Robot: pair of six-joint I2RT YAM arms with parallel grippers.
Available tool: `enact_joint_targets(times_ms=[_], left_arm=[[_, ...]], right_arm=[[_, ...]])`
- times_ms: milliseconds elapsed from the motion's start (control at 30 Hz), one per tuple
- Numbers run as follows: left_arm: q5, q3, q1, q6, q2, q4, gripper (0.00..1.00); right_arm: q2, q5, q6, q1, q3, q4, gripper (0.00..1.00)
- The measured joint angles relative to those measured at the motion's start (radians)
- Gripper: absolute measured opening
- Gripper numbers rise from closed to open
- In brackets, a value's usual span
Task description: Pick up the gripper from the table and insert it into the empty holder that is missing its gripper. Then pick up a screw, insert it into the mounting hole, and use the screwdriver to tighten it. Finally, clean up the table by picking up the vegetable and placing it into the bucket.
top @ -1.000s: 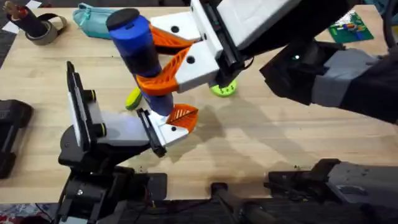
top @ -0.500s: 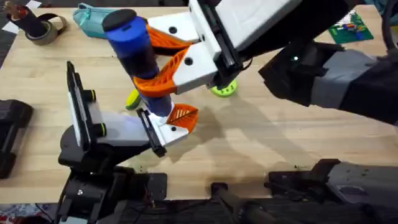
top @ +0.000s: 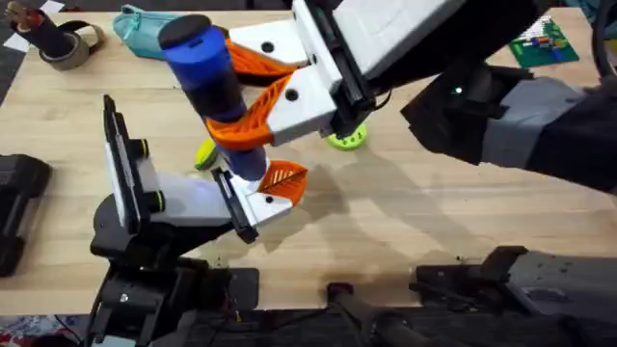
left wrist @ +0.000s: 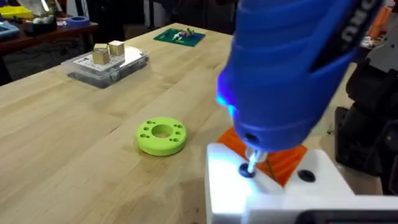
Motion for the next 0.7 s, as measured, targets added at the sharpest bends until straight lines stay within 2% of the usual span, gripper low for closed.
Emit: enact_joint_targets(times_ms=[700], left_arm=[[0.000,0.000,0.000,0.000,0.000,0.000,0.014]], right_arm=[[0.000,0.000,-0.001,0.000,0.000,0.008,0.046]])
